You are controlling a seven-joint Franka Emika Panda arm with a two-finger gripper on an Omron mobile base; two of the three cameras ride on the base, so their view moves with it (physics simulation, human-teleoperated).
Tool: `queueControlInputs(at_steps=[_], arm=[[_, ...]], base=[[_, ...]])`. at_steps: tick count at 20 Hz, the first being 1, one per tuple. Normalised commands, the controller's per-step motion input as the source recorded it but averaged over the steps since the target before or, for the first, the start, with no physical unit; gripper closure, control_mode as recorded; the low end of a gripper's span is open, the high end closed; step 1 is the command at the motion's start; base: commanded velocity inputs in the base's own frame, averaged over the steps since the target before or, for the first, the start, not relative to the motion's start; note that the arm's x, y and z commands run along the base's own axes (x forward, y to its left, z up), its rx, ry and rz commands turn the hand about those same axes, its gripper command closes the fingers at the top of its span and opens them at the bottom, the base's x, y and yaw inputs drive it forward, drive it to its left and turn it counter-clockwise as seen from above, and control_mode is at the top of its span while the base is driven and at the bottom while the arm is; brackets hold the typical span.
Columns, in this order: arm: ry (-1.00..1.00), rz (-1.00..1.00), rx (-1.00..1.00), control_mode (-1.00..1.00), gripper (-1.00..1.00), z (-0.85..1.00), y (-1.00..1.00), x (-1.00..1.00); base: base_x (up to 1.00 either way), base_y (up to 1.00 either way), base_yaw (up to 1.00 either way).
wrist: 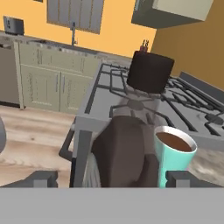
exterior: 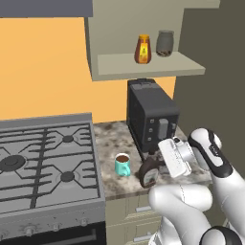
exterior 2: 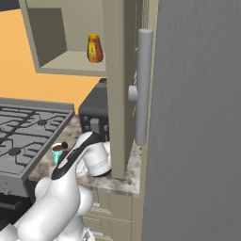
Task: Pick the syrup bottle and honey bottle from the cabinet and place them next to the mug.
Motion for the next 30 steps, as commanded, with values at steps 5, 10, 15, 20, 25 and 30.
queueControlInputs(at_steps=[5,10,15,20,25,30], arm=[[-0.04,0.0,0.01,-1.0,-1.0,0.32,-0.37,0.0],[-0.08,0.0,0.03,-1.0,-1.0,0.66,-0.25,0.0],[0.0,0.0,0.01,-1.0,-1.0,0.86,0.05,0.0],[0.1,-0.06,0.0,-1.0,-1.0,0.68,0.21,0.12],[0.26,-0.17,-0.1,-1.0,-1.0,0.21,0.3,0.29],[0.29,-0.27,-0.17,-1.0,-1.0,0.13,0.01,0.0]], base=[[0.0,0.0,0.0],[0.0,0.0,0.0],[0.0,0.0,0.0],[0.0,0.0,0.0],[0.0,0.0,0.0],[0.0,0.0,0.0]])
